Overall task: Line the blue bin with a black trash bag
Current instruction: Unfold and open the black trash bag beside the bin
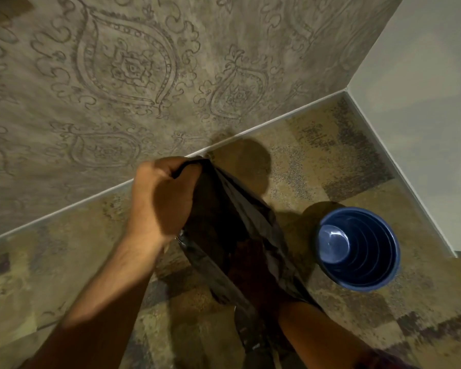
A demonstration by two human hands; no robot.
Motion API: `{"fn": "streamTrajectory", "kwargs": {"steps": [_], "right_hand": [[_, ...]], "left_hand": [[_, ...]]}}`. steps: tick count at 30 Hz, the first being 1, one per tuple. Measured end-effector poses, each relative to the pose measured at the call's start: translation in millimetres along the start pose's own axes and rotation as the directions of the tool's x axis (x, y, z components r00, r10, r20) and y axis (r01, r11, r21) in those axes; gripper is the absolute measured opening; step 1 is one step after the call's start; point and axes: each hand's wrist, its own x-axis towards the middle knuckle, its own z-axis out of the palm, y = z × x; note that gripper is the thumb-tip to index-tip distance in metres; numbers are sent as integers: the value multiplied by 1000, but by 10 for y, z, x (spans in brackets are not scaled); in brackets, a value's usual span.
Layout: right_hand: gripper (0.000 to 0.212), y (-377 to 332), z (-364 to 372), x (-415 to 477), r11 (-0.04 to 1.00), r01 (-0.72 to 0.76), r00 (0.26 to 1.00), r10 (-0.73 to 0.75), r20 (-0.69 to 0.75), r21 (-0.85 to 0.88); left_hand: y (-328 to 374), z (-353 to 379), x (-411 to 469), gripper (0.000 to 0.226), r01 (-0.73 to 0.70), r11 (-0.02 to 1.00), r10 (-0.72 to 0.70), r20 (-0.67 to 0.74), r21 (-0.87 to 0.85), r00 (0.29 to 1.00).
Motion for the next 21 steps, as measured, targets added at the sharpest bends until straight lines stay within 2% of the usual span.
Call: {"fn": "streamTrajectory", "kwargs": {"steps": [1,2,3,4,5,6,8,10,12,13,15,16,18,19,21], "right_hand": [[39,-180,-12,-110,972,-170,911,93,403,160],[46,-130,21,-209,981,-125,916,57,397,146],[54,-34,137,-284,987,77,933,-122,339,143],[59,51,201,-356,982,181,943,-188,274,51],[64,88,190,-392,977,212,942,-197,270,-26],[69,120,174,-398,983,181,948,-169,270,-21],[79,115,58,-478,973,221,959,-230,166,73],[79,129,-54,-528,932,275,950,-301,81,237],[84,141,-199,-507,914,212,963,-255,83,345],[84,169,-281,-480,891,131,972,-201,119,435],[73,212,-494,-401,748,-74,973,-92,213,660],[82,276,-555,-332,716,-139,975,-23,222,684],[101,391,-694,-254,822,-181,983,140,116,539],[103,433,-753,-246,873,-215,976,210,62,438],[103,455,-818,-284,917,-217,973,231,-1,335]], "left_hand": [[-26,40,-24,27,-28,999,28,2,26,1000],[-61,80,-63,27,-44,998,44,6,53,999],[-72,99,-95,27,-55,995,54,15,87,998],[-89,140,-144,28,-55,992,51,36,114,998],[-90,168,-185,28,-51,991,44,58,124,997],[-84,188,-213,26,-50,991,40,81,124,996],[-71,218,-246,26,-69,990,53,121,125,991],[-49,231,-265,35,-110,984,87,160,142,983],[-34,227,-271,40,-136,978,105,191,157,976],[-27,224,-267,42,-147,976,115,195,162,974],[-28,199,-252,42,-167,966,132,182,198,974],[-38,181,-243,41,-181,959,145,172,217,974],[-94,156,-237,37,-195,953,161,160,231,974],[-133,157,-245,33,-185,955,151,158,230,976],[-192,180,-275,31,-159,963,128,146,219,981]]}}
